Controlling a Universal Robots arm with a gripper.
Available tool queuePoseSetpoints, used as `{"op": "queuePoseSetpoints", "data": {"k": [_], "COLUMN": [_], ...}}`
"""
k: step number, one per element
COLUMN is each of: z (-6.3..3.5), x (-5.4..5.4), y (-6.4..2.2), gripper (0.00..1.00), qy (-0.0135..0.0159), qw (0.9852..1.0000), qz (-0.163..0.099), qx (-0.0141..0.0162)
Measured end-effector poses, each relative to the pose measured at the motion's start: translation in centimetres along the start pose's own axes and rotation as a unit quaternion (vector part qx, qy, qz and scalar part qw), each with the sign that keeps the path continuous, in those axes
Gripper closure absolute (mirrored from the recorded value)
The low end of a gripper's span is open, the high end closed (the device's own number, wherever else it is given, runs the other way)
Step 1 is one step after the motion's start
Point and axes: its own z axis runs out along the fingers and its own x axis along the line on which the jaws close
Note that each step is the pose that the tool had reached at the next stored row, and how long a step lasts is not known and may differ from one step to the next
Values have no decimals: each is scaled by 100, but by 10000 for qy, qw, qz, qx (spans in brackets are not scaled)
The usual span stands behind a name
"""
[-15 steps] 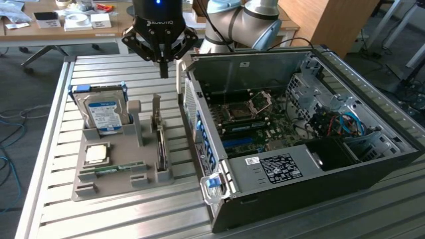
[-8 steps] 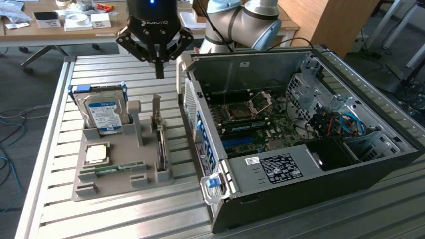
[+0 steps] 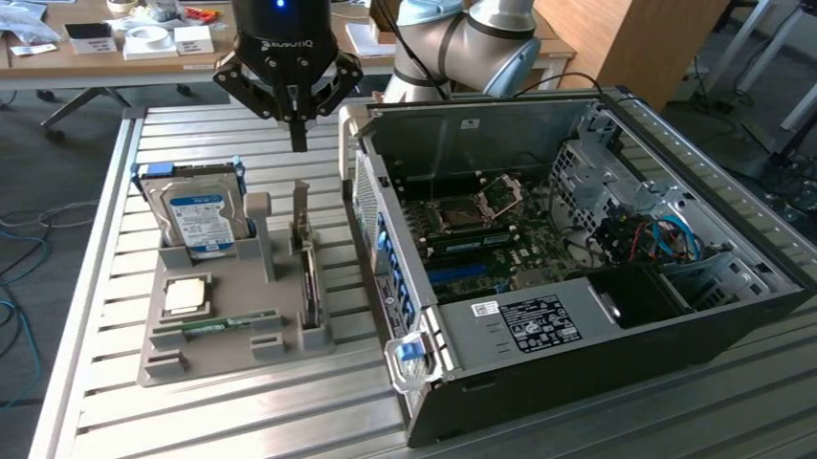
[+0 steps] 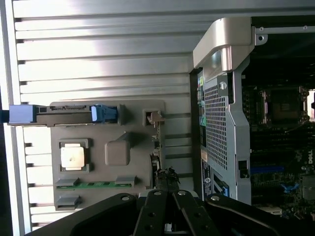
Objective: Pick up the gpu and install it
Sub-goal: 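Reach for the gpu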
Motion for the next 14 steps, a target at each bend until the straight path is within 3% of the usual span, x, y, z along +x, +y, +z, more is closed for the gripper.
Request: {"op": "queuePoseSetpoints", "data": {"k": [14], "z": [-3], "x": [-1], "y": [-59], "gripper": [89], "qy": [1], "qw": [10000], "qz": [0], "qx": [0]}}
